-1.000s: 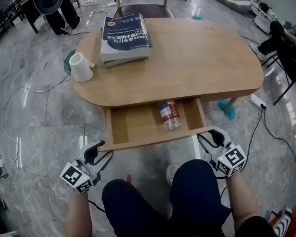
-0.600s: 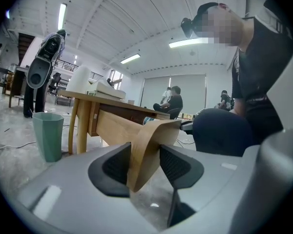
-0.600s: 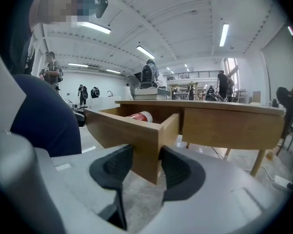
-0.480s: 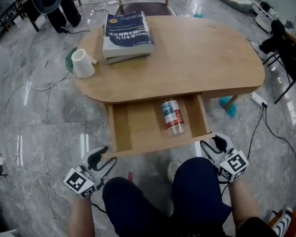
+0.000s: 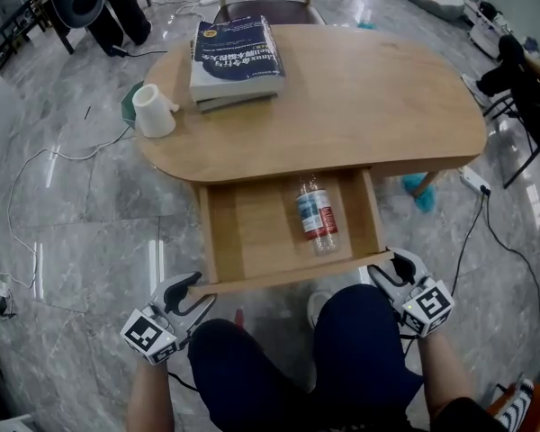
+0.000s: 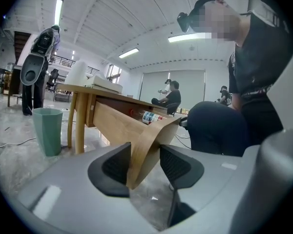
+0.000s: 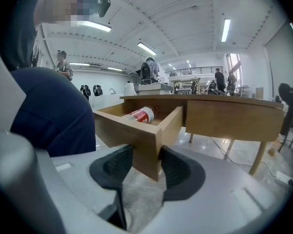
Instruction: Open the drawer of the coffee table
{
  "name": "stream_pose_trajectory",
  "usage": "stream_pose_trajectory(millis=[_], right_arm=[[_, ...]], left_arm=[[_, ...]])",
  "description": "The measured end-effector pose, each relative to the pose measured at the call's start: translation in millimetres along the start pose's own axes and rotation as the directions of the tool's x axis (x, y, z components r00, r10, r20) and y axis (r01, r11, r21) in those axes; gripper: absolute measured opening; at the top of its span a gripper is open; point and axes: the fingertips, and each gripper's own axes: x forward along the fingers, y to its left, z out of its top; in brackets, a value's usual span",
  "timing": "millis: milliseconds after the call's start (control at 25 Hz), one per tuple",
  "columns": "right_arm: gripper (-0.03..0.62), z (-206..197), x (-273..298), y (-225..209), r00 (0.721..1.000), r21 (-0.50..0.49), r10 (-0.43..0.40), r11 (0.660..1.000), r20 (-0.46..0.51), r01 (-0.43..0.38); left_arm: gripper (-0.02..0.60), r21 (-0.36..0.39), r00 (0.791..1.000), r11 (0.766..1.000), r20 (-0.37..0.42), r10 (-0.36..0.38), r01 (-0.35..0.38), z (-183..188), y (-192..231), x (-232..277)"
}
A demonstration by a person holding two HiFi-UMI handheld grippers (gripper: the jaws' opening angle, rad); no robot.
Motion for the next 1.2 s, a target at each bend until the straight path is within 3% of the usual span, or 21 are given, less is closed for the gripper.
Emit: stream_pose_trajectory(millis=[80,240,360,680,1200], right_arm=[[0.181,-5.9,-2.5,0.9,1.0,-0.006,0.0,1.0,-0.018,0.0],[0.181,-0.9,-1.6,6.6,1.0,-0.003,0.015,1.0,0.01,-0.015],[0.181,-3.1,0.5,7.8,1.0,0.001,0.021,1.0,0.009,-0.021],[0.181,-13.3,0.8,9.7,0.999,-0.001,0.031,1.0,-0.011,-0.031],[0.181,-22.6,2.5,13.1,0.998,-0.014,0.046,0.999,-0.032,-0.046]], left_arm=[[0.173,-0.004,0.999,1.0,0.033,-0.017,0.017,5.0,-5.9,1.2],[0.173,0.012,0.999,1.0,-0.042,-0.013,0.014,-11.0,-7.9,-2.3],[0.174,-0.011,1.0,1.0,-0.023,-0.016,0.016,-9.3,-8.4,0.9],[0.175,0.012,0.996,1.0,-0.091,-0.01,0.011,-25.6,-9.9,-0.1],[0.179,0.016,0.993,1.0,-0.117,-0.01,0.012,-42.5,-8.8,-2.2]])
